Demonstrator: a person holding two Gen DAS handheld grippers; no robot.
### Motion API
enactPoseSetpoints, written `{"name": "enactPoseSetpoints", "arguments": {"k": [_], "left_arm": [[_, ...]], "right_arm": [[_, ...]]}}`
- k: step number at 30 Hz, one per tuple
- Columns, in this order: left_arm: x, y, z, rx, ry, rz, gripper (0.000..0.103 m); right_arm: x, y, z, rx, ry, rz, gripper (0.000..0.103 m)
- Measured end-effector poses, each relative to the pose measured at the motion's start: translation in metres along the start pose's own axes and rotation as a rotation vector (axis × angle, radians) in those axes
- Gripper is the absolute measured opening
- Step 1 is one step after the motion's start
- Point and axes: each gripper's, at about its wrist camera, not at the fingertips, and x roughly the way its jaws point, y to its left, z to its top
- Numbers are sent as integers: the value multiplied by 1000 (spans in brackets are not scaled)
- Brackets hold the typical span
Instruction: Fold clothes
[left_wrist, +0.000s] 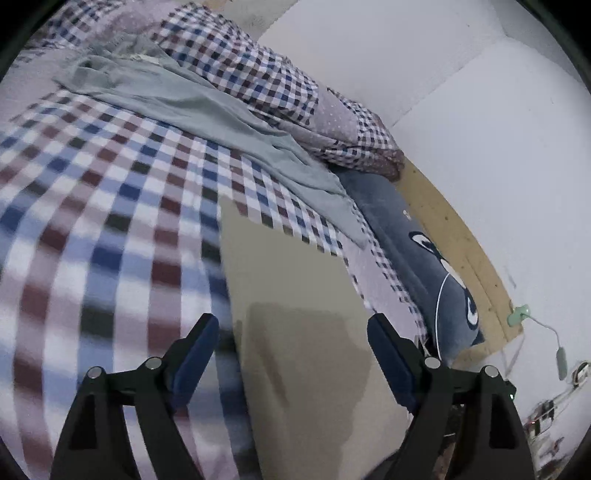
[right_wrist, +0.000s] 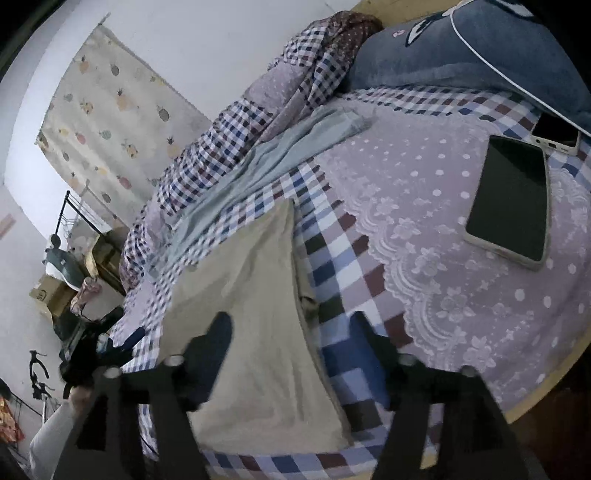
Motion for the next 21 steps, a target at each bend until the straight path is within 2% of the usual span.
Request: {"name": "enactPoseSetpoints", "arguments": {"k": [2, 6, 8, 13, 15, 21], "left_arm": [[21, 10, 15, -14, 29, -3, 86], [59, 27, 37, -79, 80, -33, 86], [77, 34, 45, -126, 96, -38, 87], [105, 30, 62, -107, 168, -82, 94], [115, 31, 69, -95, 199, -96, 94], [139, 32, 83, -70, 275, -105, 94]], "right_arm": [[7, 5, 1, -8, 9, 2, 74], [27, 22, 3, -49, 38, 1, 85], [38, 33, 6, -71, 48, 20, 87], [62, 51, 22, -91, 72, 110, 93], [69, 55, 31, -107, 75, 135, 96], [99, 36, 69, -75, 130, 170, 99]]}}
